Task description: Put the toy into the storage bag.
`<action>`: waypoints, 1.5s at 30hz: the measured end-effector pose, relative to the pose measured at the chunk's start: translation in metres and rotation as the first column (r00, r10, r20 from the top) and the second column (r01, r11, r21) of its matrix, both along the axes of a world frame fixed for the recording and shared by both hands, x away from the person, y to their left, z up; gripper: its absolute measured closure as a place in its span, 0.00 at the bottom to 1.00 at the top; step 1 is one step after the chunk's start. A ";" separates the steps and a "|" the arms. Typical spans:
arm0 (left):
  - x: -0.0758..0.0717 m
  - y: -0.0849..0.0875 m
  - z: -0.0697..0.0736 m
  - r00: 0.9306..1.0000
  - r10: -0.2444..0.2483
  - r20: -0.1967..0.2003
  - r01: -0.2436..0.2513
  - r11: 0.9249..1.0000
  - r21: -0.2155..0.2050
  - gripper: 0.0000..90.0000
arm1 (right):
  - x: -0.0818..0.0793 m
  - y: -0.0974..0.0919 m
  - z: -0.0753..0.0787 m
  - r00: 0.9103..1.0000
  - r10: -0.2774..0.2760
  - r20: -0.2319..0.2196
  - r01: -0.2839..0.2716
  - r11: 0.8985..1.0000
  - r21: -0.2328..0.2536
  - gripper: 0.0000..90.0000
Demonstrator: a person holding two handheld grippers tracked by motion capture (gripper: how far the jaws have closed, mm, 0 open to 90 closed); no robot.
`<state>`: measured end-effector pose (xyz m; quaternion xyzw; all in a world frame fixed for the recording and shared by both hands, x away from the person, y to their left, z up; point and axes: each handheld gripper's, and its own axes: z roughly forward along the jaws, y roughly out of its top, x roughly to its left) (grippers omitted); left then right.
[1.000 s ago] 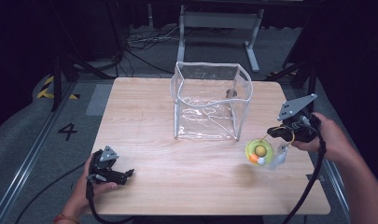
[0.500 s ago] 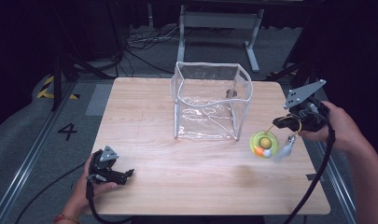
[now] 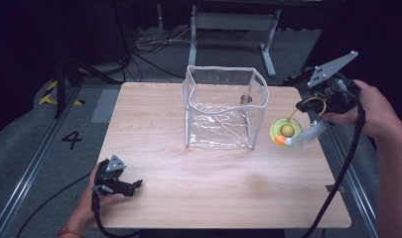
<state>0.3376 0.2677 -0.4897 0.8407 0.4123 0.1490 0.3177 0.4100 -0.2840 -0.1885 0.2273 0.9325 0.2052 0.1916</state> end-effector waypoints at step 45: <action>0.000 0.000 0.000 1.000 -0.007 -0.002 0.007 1.000 -0.003 0.00 | 0.078 0.087 0.071 0.999 0.018 0.039 -0.018 1.000 -0.015 0.98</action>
